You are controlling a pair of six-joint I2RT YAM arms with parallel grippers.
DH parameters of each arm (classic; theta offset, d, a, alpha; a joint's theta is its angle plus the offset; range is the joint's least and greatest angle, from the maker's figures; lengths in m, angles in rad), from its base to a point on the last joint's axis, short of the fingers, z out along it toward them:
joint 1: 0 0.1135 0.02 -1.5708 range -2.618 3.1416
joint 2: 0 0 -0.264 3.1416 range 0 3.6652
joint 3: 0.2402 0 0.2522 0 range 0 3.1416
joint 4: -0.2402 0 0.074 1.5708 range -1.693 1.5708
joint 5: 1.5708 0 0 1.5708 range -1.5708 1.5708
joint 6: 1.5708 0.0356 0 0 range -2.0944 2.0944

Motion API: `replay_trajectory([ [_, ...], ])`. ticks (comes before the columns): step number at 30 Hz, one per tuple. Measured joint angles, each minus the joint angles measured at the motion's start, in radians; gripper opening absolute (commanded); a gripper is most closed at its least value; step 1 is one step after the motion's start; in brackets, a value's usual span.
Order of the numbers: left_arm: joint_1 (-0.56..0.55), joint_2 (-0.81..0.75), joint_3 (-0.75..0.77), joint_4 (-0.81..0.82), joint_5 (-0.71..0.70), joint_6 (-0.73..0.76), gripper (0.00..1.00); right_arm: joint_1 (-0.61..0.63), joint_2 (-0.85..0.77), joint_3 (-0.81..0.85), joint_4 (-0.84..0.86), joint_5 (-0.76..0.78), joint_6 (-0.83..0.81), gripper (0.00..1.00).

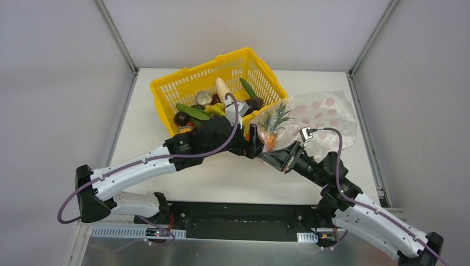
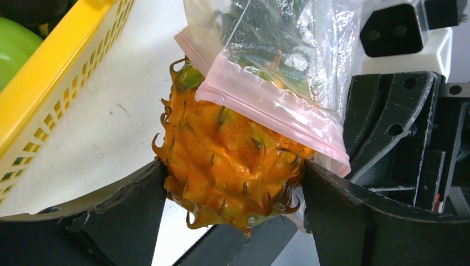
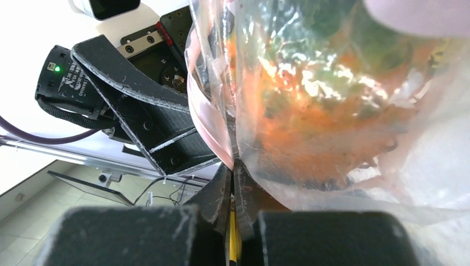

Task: Place the food in the zip-top bag and seal the zipper
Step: Place the fake fruit in the zipper food storage bag.

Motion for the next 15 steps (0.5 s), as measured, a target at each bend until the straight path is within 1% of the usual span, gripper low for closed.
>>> replay_trajectory([
  [1,0.0,-0.002,0.006,-0.006,0.003,0.01,0.89,0.0,0.002,0.0,0.009,-0.003,0.006,0.0],
  [5,0.0,-0.026,0.02,-0.029,0.018,0.051,0.89,0.007,0.009,-0.001,0.043,-0.014,0.038,0.0],
  [6,0.0,-0.033,0.023,-0.034,0.023,0.06,0.86,0.008,0.009,-0.003,0.051,-0.014,0.046,0.0],
  [8,0.0,-0.053,0.027,-0.045,0.035,0.078,0.72,0.008,0.009,-0.013,0.077,-0.012,0.07,0.0],
  [11,-0.001,-0.082,0.036,-0.078,0.05,0.107,0.58,0.008,0.009,-0.019,0.1,0.0,0.1,0.0],
  [15,-0.003,-0.096,0.053,-0.114,0.085,0.139,0.51,0.008,0.009,-0.019,0.129,0.006,0.121,0.0],
])
